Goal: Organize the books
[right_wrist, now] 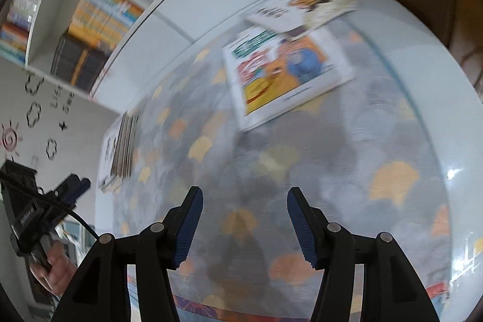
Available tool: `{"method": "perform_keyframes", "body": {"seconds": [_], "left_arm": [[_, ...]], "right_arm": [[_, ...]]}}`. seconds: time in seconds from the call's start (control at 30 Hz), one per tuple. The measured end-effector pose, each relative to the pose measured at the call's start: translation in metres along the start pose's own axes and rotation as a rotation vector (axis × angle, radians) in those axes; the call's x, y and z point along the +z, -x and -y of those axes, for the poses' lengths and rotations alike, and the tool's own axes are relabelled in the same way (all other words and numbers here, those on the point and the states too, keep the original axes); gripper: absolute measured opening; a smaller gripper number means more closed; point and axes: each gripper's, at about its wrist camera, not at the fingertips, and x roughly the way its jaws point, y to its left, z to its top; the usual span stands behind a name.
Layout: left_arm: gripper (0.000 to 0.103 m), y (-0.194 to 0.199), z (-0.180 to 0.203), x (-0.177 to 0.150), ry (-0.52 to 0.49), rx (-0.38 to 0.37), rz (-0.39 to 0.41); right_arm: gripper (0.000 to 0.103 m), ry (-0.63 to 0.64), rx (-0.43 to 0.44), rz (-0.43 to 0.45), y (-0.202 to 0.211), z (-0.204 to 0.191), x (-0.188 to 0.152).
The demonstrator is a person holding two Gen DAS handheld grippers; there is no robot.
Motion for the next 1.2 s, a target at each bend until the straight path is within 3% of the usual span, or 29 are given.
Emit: {"method": "perform_keyframes", "body": {"seconds": [0.23, 0.4, 0.63, 1.0, 1.07, 1.2], "left_arm": [[0.043, -0.048, 0.069, 0.016, -0.088, -0.026, -0.045], [0.043, -0.083, 0.093, 0.029, -0.116, -0.012, -0.084], [0.043, -0.135, 0.098, 0.054, -0.089, -0.012, -0.126], [0.04, -0.243, 0.08, 0.112, 0.033, -0.051, -0.163], [0.031, -0.26, 0.082, 0.122, 0.027, -0.063, -0.157], [0.031, -0.288, 0.086, 0.137, 0.015, -0.051, -0.156]], "right_arm": [[0.057, -0.035, 0.009, 0.049, 0.03, 0.036, 0.02], [0.057, -0.037, -0.001, 0.069, 0.032, 0.047, 0.044], [0.057, -0.017, -0.091, 0.109, 0.011, 0.062, 0.097], [0.057, -0.007, -0.176, 0.196, -0.048, 0.107, 0.217], [0.051, 0.013, -0.167, 0.195, -0.06, 0.112, 0.237], [0.046, 0.07, -0.218, 0.174, -0.089, 0.115, 0.27]]}}
